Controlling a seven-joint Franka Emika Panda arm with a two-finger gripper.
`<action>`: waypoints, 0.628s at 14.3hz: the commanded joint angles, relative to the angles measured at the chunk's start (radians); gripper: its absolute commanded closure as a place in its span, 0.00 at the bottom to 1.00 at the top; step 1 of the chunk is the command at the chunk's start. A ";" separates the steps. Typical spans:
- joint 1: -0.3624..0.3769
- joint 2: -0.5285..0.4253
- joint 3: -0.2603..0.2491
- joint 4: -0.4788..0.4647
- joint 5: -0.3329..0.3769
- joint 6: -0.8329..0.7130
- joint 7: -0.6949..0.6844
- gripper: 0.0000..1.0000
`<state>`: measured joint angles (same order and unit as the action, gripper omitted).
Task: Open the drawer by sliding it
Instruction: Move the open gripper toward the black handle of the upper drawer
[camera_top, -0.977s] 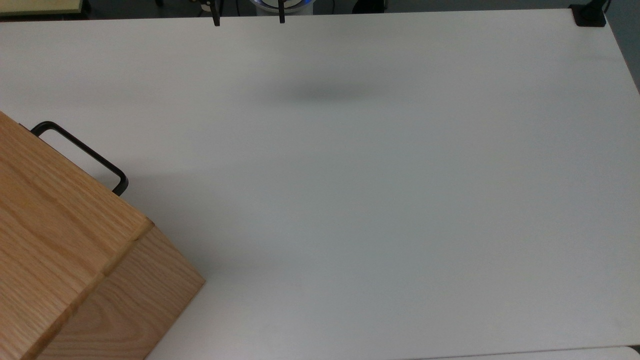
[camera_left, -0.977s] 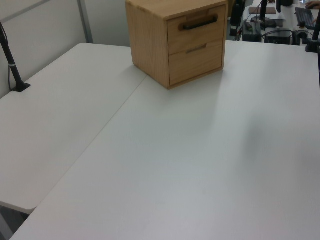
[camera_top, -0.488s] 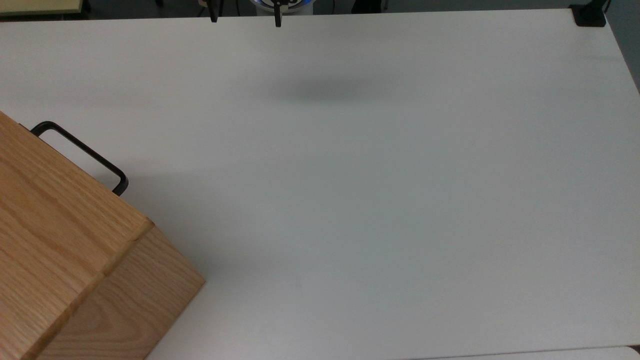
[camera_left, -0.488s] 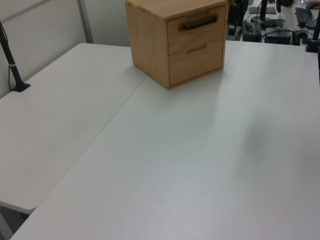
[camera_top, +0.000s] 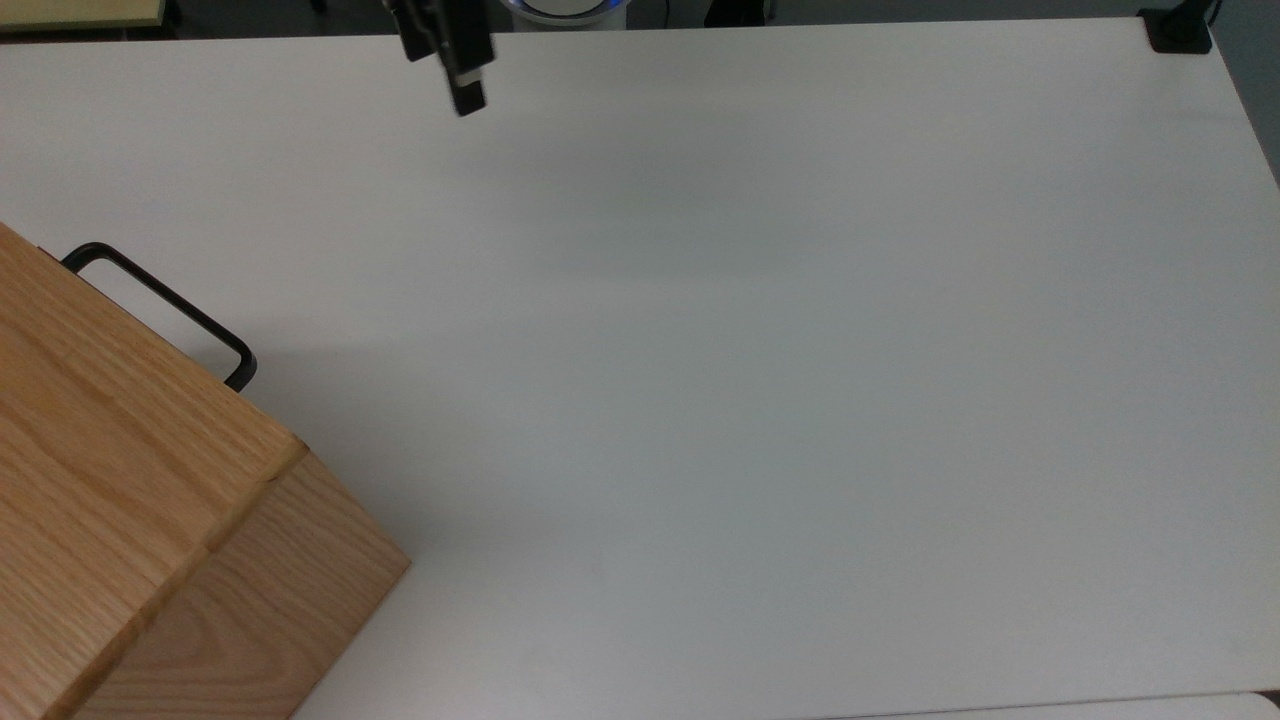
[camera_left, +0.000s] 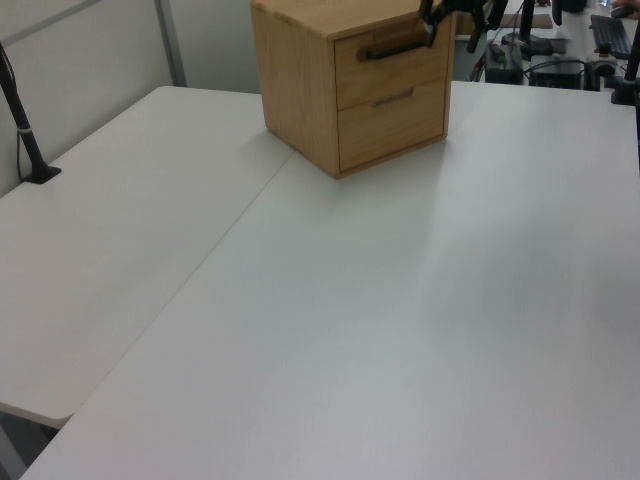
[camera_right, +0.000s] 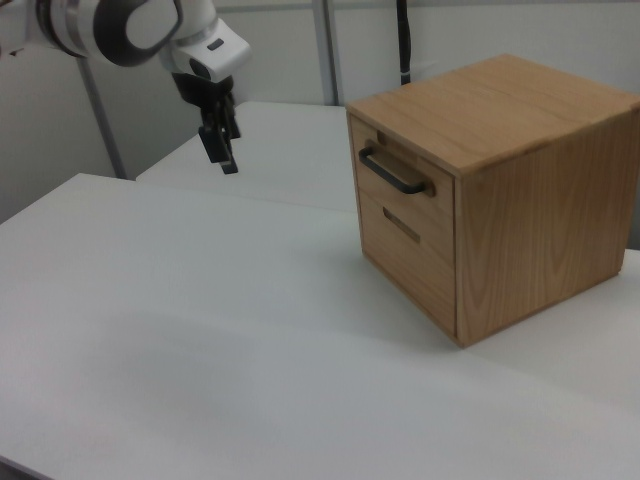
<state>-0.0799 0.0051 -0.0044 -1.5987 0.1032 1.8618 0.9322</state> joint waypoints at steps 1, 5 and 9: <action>-0.026 0.041 -0.011 -0.018 0.021 0.178 0.334 0.20; -0.054 0.087 -0.020 -0.010 0.020 0.342 0.500 0.60; -0.072 0.119 -0.040 -0.014 0.007 0.437 0.548 0.63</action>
<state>-0.1520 0.1058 -0.0265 -1.6049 0.1065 2.2438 1.4510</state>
